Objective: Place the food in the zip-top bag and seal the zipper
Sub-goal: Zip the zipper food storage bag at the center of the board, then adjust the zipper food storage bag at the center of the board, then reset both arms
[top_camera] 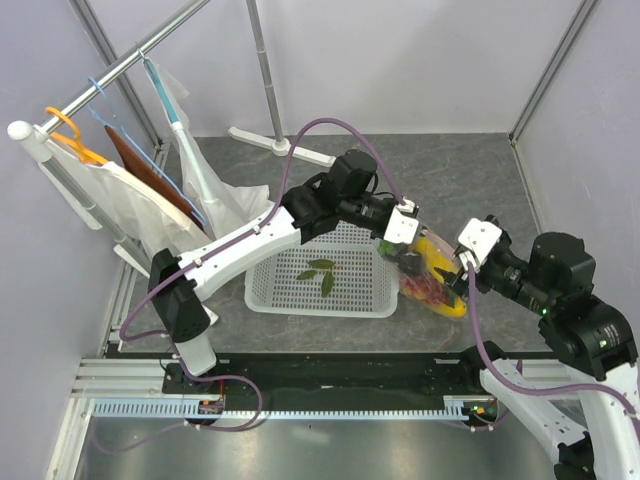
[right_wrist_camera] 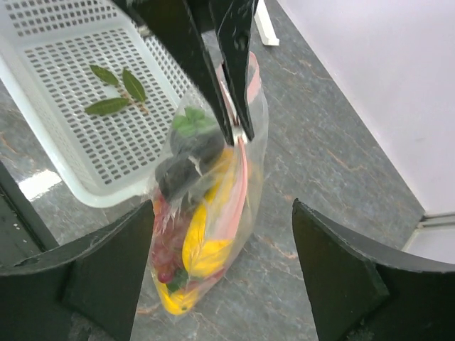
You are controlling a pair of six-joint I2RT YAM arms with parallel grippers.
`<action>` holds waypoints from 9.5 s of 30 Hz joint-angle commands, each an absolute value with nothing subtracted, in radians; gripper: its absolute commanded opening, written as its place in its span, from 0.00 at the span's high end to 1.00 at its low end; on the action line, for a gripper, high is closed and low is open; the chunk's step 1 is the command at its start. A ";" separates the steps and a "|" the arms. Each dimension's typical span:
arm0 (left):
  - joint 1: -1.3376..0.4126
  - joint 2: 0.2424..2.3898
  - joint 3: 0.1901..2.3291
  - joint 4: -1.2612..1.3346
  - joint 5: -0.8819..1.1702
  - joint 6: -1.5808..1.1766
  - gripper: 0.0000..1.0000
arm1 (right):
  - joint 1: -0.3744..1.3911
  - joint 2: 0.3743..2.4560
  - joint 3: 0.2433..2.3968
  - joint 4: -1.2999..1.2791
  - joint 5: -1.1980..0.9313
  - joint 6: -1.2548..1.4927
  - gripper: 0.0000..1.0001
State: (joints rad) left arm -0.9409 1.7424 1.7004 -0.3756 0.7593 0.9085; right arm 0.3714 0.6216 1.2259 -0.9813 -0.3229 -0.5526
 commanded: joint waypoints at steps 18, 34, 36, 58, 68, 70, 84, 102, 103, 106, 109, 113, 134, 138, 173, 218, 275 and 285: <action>-0.965 1.710 1.726 -0.390 0.795 0.891 0.98 | 0.376 0.703 1.210 -0.948 -0.239 -0.525 0.59; -0.851 1.775 1.703 -0.402 0.787 0.923 0.98 | 0.376 0.600 1.209 -0.953 -0.181 -0.564 1.00; -0.830 1.782 1.701 -0.414 0.787 0.936 0.98 | 0.376 0.594 1.207 -0.957 -0.176 -0.563 1.00; -0.646 1.894 1.758 -0.489 0.719 1.051 0.98 | 0.376 0.558 1.204 -0.957 -0.117 -0.564 1.00; -0.673 1.838 1.815 -0.511 0.805 0.940 0.38 | 0.376 0.558 1.200 -0.945 -0.129 -0.549 1.00; -0.695 1.822 1.824 -0.512 0.822 0.908 0.35 | 0.374 0.557 1.195 -0.942 -0.130 -0.546 1.00; -0.821 1.870 1.923 -0.563 0.857 0.882 0.40 | 0.376 0.537 1.174 -0.922 -0.100 -0.531 1.00; -0.864 1.922 2.013 -0.592 0.879 0.853 0.97 | 0.374 0.660 1.263 -1.040 -0.204 -0.445 1.00; -0.850 1.904 1.987 -0.594 0.877 0.845 0.78 | 0.376 0.647 1.255 -1.058 -0.228 -0.463 1.00; -0.803 1.841 1.918 -0.586 0.894 0.819 0.32 | 0.376 0.594 1.220 -1.055 -0.276 -0.485 1.00; -0.769 1.783 1.844 -0.543 0.877 0.787 0.22 | 0.376 0.589 1.236 -1.036 -0.239 -0.442 0.70; -0.732 1.685 1.775 -0.479 0.856 0.645 0.20 | 0.376 0.693 1.414 -1.028 -0.235 -0.352 0.18; -0.611 1.324 1.384 -0.434 0.666 0.387 0.00 | 0.504 1.238 1.792 -1.361 -0.433 -0.491 0.16; -0.603 1.316 1.370 -0.436 0.661 0.370 0.00 | 0.571 1.291 1.802 -1.393 -0.347 -0.512 0.20; -0.601 1.292 1.350 -0.434 0.693 0.368 0.00 | 0.723 1.253 1.695 -1.269 0.196 -0.417 1.00; -0.601 1.292 1.331 -0.436 0.706 0.339 0.00 | 0.442 1.270 1.623 -1.247 0.091 -0.541 1.00; -0.572 1.482 1.758 -1.009 0.554 0.310 0.00 | -0.032 1.144 1.376 -1.045 -0.660 -0.524 0.02; -0.440 1.431 1.655 -1.060 0.479 0.196 0.00 | -0.032 1.220 1.250 -0.766 -0.581 -0.105 0.02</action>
State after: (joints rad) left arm -0.4770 1.4754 1.7164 -1.0031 0.5343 0.2459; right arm -0.0345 1.2404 1.3205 -0.9123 -0.5606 -0.3191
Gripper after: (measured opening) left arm 0.994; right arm 0.982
